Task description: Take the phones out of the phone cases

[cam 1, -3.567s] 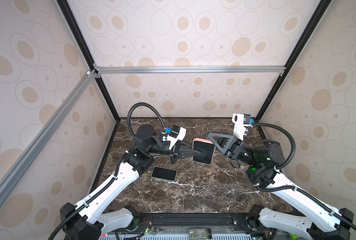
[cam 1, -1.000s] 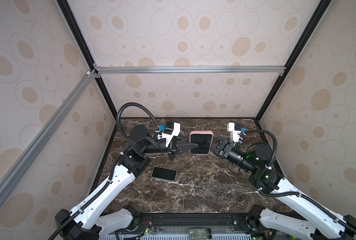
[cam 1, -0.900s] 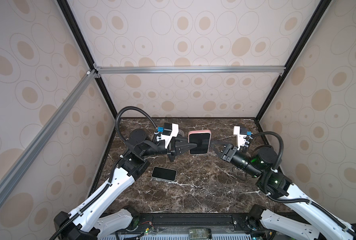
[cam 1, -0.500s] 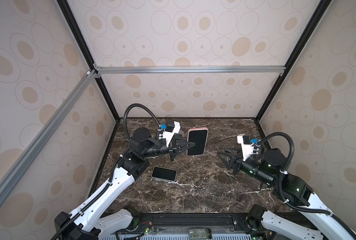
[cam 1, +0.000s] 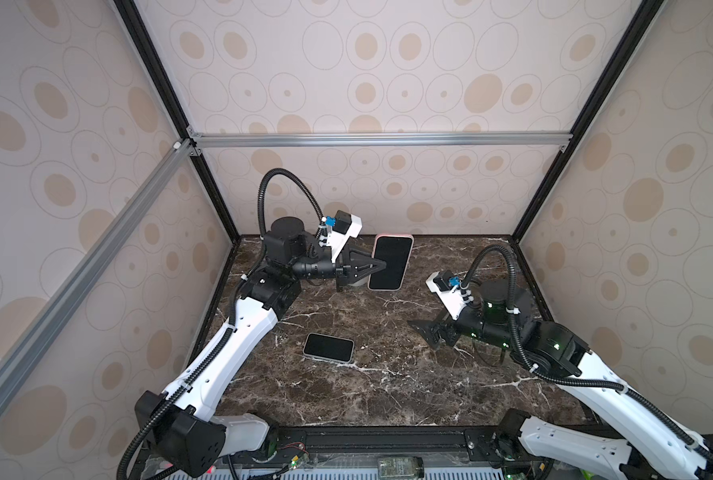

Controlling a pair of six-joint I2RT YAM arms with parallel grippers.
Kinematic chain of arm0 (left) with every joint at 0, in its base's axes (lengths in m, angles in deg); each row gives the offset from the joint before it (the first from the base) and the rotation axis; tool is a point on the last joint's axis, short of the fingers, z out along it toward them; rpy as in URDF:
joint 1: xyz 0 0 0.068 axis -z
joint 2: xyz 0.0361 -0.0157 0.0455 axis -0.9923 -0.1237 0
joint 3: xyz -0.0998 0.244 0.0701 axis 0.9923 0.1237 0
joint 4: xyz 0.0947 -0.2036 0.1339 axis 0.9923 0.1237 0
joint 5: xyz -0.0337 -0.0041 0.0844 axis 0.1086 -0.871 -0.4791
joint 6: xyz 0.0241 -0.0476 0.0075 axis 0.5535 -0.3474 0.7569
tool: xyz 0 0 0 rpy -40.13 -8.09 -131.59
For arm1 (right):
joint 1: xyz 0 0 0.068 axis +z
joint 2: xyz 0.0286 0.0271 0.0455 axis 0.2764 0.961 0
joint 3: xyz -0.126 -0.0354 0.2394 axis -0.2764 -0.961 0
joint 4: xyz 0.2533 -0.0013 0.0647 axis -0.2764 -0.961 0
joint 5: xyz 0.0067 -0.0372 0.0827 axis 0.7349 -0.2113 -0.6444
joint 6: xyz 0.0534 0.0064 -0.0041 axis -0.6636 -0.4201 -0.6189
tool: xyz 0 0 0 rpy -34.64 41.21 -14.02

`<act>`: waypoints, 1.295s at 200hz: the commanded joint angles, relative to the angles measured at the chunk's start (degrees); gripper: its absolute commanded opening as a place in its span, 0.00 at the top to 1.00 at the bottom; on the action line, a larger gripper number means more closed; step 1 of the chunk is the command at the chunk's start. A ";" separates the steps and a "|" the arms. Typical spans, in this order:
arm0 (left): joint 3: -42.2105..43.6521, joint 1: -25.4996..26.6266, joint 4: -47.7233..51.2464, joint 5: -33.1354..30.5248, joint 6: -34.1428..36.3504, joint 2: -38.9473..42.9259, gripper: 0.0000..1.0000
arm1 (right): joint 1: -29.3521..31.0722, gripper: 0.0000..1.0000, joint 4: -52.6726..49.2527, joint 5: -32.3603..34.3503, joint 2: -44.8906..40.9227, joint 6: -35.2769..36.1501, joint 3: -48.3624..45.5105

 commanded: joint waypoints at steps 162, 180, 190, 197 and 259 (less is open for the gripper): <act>7.70 -4.65 -100.10 24.30 -68.99 -10.86 1.00 | -3.89 0.23 9.76 -19.97 1.98 29.13 -1.67; 6.68 -3.75 -103.17 24.95 -72.16 -12.44 1.00 | -3.93 0.26 9.39 -20.41 3.80 30.37 0.03; 6.38 -3.29 -103.17 25.31 -72.11 -12.45 1.00 | -3.96 0.27 9.42 -19.68 4.50 30.29 0.86; 6.17 -3.19 -103.16 25.33 -72.19 -12.32 1.00 | -3.93 0.27 9.58 -19.34 4.68 29.91 1.13; 3.14 -3.83 -99.83 23.29 -72.46 -12.79 1.00 | -6.18 0.31 14.52 -18.65 1.95 20.03 -1.45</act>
